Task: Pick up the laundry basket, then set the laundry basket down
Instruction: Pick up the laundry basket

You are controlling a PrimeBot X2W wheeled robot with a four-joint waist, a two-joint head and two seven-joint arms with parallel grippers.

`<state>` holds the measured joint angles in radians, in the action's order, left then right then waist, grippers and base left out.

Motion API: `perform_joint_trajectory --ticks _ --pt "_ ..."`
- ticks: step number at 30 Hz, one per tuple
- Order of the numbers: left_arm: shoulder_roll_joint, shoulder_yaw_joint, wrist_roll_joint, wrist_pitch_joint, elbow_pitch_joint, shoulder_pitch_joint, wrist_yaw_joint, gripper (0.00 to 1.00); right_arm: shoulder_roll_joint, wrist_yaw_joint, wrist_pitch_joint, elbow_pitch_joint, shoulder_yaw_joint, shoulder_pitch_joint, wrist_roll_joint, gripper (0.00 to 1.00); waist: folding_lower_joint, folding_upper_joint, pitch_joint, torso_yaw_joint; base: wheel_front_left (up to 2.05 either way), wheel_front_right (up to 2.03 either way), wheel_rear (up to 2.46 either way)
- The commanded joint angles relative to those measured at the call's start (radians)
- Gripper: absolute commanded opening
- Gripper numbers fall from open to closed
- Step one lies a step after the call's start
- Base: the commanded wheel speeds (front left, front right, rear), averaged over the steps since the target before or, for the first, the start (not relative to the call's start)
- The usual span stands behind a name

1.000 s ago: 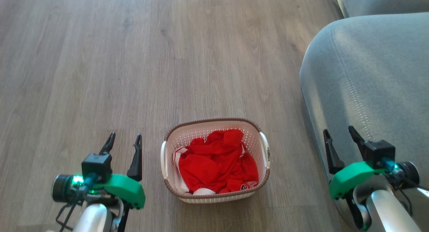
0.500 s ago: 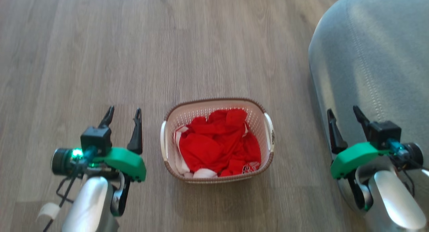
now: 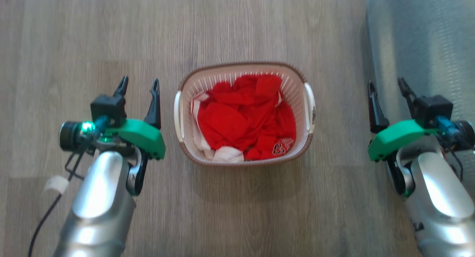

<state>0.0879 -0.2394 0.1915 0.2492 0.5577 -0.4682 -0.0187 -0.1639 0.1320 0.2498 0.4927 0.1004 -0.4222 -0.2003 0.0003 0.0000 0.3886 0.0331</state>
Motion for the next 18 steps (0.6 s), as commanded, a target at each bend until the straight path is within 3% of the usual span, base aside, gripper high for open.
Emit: perform_joint_trajectory --ticks 1,18 --pt "0.017 0.032 0.005 0.010 -0.007 -0.046 -0.005 1.00 -0.011 -0.001 0.012 -0.016 0.017 -0.024 0.010 1.00 -0.0003 0.0000 0.064 0.009 0.00 0.00 0.00" --pt "-0.013 0.027 0.009 0.012 0.245 -0.308 -0.050 1.00 0.020 -0.001 0.012 0.159 0.077 -0.236 0.028 1.00 -0.0003 0.0000 0.337 0.021 0.00 0.00 0.00"
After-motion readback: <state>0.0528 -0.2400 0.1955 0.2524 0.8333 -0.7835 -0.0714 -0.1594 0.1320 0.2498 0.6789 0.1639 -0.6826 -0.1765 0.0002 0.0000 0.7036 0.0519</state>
